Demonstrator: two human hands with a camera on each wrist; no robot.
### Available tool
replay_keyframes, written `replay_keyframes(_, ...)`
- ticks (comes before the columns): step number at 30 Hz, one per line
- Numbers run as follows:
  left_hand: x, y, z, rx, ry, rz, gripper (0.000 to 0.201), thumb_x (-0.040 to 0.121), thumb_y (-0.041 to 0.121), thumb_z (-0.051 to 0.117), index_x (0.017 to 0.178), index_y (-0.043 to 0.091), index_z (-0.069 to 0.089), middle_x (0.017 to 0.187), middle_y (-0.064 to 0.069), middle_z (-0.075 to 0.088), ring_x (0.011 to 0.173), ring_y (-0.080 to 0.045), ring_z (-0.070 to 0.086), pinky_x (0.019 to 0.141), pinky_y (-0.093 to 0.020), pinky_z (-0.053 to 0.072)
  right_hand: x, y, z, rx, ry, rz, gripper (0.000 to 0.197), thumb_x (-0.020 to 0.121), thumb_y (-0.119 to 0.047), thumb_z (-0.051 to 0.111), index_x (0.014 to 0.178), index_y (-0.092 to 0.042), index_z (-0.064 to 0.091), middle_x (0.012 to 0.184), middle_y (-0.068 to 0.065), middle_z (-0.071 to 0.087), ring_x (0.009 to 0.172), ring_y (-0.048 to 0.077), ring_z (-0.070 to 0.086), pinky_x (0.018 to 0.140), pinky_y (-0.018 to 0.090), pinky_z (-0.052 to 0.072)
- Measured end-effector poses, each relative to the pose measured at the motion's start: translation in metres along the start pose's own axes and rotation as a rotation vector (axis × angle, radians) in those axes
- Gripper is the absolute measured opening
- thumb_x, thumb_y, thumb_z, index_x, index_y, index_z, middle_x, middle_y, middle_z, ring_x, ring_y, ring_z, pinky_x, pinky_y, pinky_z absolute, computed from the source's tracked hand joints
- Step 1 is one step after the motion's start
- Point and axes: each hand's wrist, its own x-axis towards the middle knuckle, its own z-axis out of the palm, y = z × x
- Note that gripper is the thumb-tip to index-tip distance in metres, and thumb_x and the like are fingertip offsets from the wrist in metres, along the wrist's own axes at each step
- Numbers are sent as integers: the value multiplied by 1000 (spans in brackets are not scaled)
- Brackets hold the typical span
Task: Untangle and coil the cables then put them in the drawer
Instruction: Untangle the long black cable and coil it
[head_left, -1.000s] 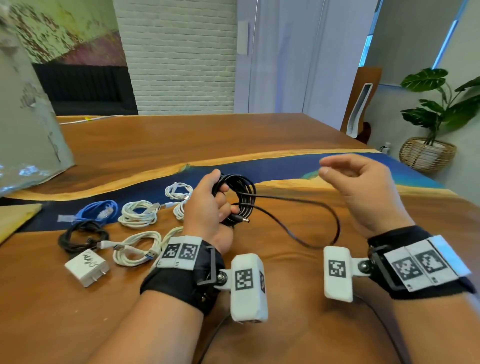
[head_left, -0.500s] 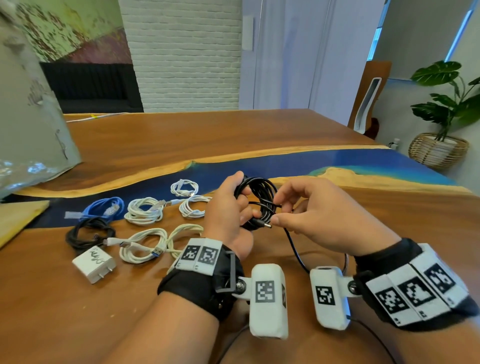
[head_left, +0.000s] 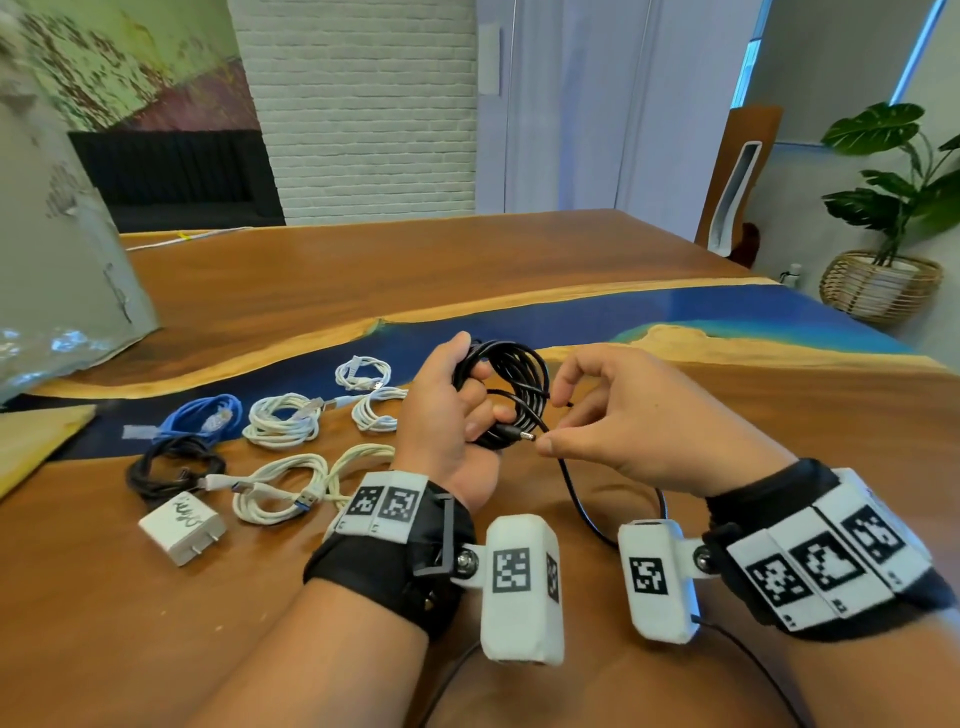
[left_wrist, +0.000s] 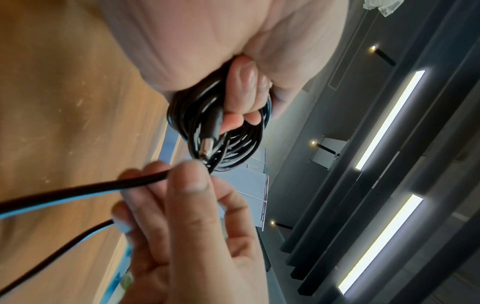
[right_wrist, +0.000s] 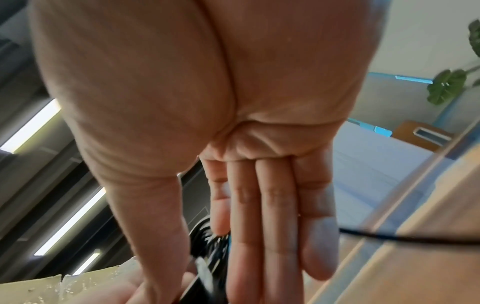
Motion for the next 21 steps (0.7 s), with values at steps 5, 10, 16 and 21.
replay_keyframes(5,1,8,-1,7,-44,-10,35,100,34,58,72,13,52,42,7,20,34,-9,17,43,-21,34,2,10,-11,351,-15,-89,13,97,1,63,92,-9,55,65,11,66,52,30,65,52,36,54)
replay_keyframes(10,6,26,-12,4,-15,8,37,99,35,59,70,13,53,42,8,19,33,-9,18,41,-21,34,4,60,-69,443,378,54,20,103,-1,52,95,-18,62,66,7,54,39,11,34,36,22,29)
replay_keyframes(16,2,21,-6,65,-49,12,37,101,35,56,72,13,54,44,8,19,34,-9,17,44,-22,34,4,72,-69,-78,373,303,24,103,-21,55,114,-35,71,128,5,67,84,15,67,74,33,50)
replay_keyframes(21,-7,13,4,138,-91,10,38,102,37,55,73,13,54,47,7,17,37,-11,17,45,-23,37,1,30,-44,-57,321,29,39,98,-33,65,136,-38,58,138,-16,61,121,7,60,99,28,42)
